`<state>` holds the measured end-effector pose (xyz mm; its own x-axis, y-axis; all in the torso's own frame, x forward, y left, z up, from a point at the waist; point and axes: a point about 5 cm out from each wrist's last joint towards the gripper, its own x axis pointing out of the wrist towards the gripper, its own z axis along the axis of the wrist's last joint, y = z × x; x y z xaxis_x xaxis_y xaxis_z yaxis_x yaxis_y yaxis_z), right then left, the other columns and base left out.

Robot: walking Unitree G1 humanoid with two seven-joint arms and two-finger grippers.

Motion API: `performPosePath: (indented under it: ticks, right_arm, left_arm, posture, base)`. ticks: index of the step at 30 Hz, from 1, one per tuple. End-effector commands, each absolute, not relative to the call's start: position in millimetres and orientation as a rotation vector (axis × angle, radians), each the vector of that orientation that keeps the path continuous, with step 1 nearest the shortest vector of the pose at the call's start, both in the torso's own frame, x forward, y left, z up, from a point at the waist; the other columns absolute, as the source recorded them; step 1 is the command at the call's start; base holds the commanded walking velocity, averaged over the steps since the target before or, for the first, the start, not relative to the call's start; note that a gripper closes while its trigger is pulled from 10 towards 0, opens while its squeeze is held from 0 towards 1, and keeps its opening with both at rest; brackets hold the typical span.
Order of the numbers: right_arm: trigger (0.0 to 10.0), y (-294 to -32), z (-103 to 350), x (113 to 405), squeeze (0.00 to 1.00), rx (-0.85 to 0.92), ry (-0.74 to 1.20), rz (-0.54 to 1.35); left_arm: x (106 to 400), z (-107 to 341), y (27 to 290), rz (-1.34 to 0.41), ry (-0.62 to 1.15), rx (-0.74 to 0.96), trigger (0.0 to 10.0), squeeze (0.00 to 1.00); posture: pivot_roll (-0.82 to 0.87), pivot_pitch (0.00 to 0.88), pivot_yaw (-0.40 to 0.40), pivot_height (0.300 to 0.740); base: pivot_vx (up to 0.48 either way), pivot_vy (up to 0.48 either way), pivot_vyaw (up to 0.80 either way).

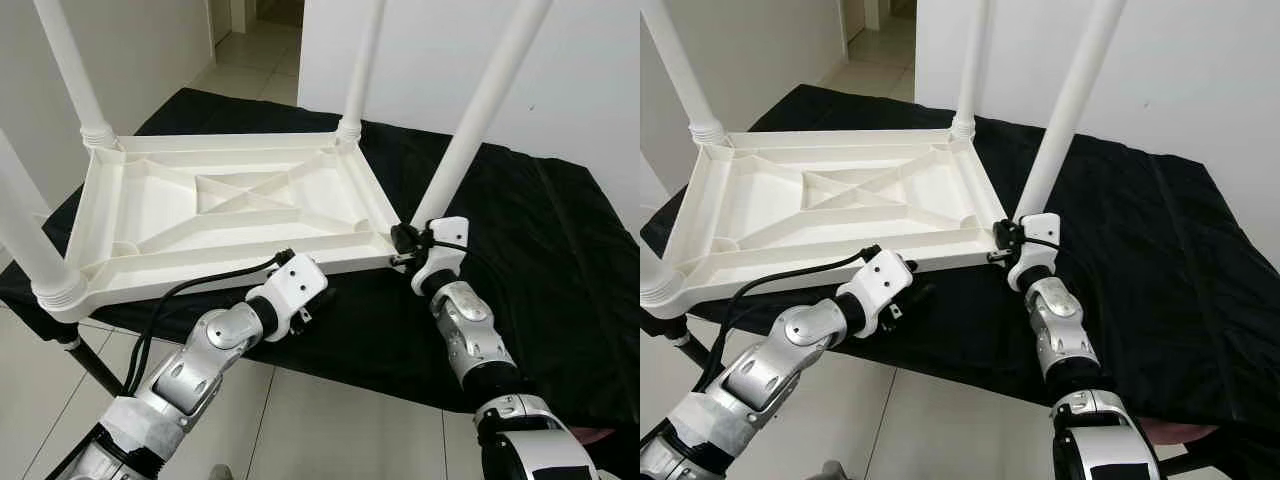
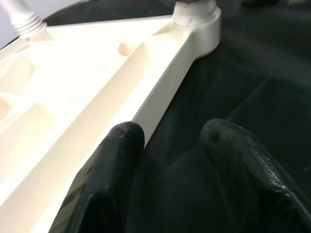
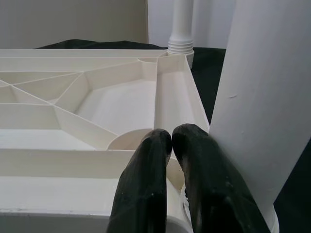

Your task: Building children table

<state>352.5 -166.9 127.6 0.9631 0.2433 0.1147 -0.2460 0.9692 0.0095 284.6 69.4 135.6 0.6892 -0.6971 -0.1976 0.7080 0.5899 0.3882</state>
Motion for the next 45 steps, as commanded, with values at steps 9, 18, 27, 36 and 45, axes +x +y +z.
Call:
performPosePath:
  ticks: [9, 18, 27, 36, 45]
  right_arm:
    - [10.0, -205.4, 135.9, 353.1, 0.00, 0.012, -0.160, 0.114]
    - [10.0, -197.2, 134.4, 348.1, 0.00, 0.019, -0.190, 0.150]
    - [10.0, -171.6, 134.2, 339.6, 0.00, 0.035, -0.218, 0.269]
    - [10.0, -172.1, 133.1, 338.6, 0.00, 0.034, -0.217, 0.266]
    - [10.0, -171.6, 135.0, 337.8, 0.00, 0.036, -0.215, 0.266]
  left_arm:
    - [314.8, 127.3, 97.1, -0.481, 0.067, 0.533, 10.0, 0.00]
    - [321.9, 125.8, 106.3, -0.423, 0.071, 0.601, 10.0, 0.00]
    - [324.6, 111.2, 111.0, -0.428, 0.163, 0.620, 10.0, 0.00]
    - [323.8, 112.0, 109.2, -0.487, 0.165, 0.585, 9.8, 0.00]
    - [322.3, 115.9, 94.0, -0.559, 0.146, 0.520, 0.9, 0.00]
  posture:
    - [-0.04, 0.000, -0.075, 0.740]
    - [-0.04, 0.000, -0.063, 0.740]
    - [-0.04, 0.000, -0.058, 0.740]
    - [-0.05, 0.000, -0.053, 0.740]
    - [-0.05, 0.000, -0.053, 0.740]
  base:
    - [0.000, 0.000, 0.00]
    - [0.000, 0.000, 0.00]
    - [0.000, 0.000, 0.00]
    - [0.000, 0.000, 0.00]
    - [0.000, 0.000, 0.00]
